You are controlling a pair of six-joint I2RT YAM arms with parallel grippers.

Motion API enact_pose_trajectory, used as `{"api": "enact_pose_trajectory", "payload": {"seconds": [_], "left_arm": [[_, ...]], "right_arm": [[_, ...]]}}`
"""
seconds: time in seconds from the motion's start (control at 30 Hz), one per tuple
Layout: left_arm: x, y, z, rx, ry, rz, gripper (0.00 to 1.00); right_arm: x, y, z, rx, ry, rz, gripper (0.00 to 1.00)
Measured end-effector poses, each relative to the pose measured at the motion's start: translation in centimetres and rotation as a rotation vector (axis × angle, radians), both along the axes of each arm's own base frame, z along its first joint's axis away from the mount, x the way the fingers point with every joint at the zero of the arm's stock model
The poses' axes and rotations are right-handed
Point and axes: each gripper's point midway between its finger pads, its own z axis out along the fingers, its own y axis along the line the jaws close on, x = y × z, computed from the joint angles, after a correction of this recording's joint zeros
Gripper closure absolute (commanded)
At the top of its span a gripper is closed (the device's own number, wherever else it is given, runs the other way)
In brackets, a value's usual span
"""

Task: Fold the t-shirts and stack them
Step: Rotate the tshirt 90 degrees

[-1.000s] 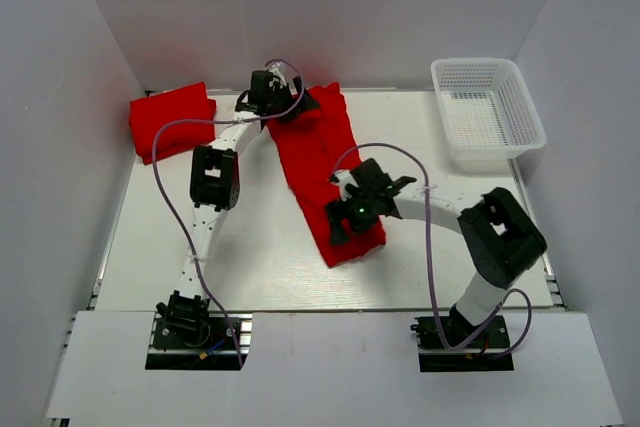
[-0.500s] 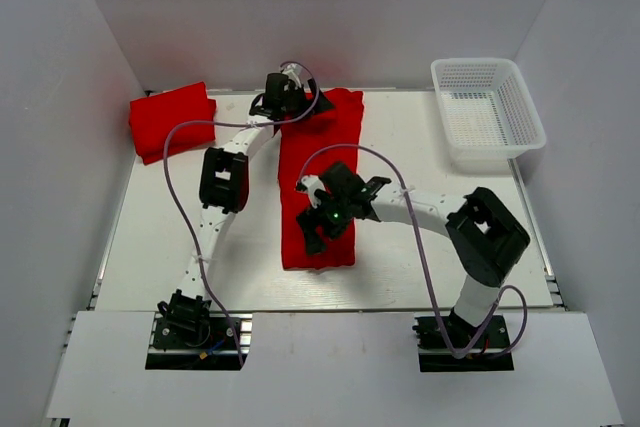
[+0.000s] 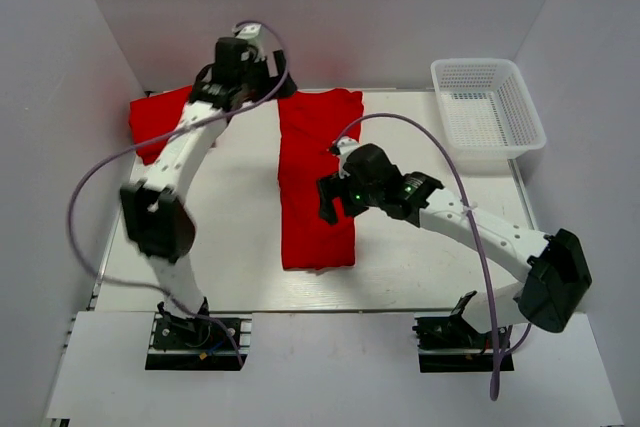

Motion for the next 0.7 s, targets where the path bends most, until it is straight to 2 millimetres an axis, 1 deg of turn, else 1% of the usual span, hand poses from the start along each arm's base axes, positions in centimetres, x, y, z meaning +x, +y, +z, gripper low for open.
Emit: {"api": "enact_pose_trajectory", "payload": {"seconds": [0.03, 0.07, 0.1, 0.17, 0.23, 0.3, 0.37, 0.43, 0.5, 0.57, 0.7], "left_arm": [[-2.3, 1.1, 1.0, 0.010, 0.003, 0.021, 0.00], [-5.1, 2.3, 1.5, 0.014, 0.016, 0.044, 0.00], [-7.6, 3.2, 1.6, 0.014, 0.028, 0.059, 0.00], [-12.8, 4.6, 0.1, 0.009, 0.072, 0.076, 0.00], [-17.4, 5.1, -3.3, 0.012, 0.157, 0.071, 0.00], [-21.6, 5.0, -7.4, 0.024, 0.269, 0.043, 0.00], [-25.7, 4.9, -11.9, 0.058, 0.409, 0.011, 0.00], [-29.2, 4.8, -15.5, 0.094, 0.535, -0.020, 0.00], [-32.3, 4.7, -18.0, 0.131, 0.642, -0.047, 0.00], [-34.2, 4.4, -18.9, 0.147, 0.695, -0.075, 0.00], [-36.2, 2.9, -19.0, 0.157, 0.705, -0.141, 0.00]], "right_arm": [[0.1, -0.7, -0.1, -0.012, 0.001, -0.039, 0.10], [0.1, -1.5, -0.4, -0.023, 0.003, -0.084, 0.10], [0.1, -2.2, -0.8, -0.036, 0.011, -0.120, 0.10], [-0.2, -3.5, -2.0, -0.067, 0.041, -0.181, 0.10], [-0.8, -4.6, -3.5, -0.099, 0.079, -0.227, 0.10], [-1.6, -5.6, -5.0, -0.132, 0.119, -0.260, 0.10], [-2.4, -6.6, -6.4, -0.156, 0.154, -0.290, 0.10], [-3.2, -7.5, -7.5, -0.189, 0.187, -0.317, 0.10], [-3.8, -8.2, -8.3, -0.214, 0.206, -0.335, 0.10], [-4.3, -8.3, -8.7, -0.223, 0.223, -0.342, 0.10], [-5.3, -7.7, -9.1, -0.217, 0.257, -0.333, 0.10]]}}
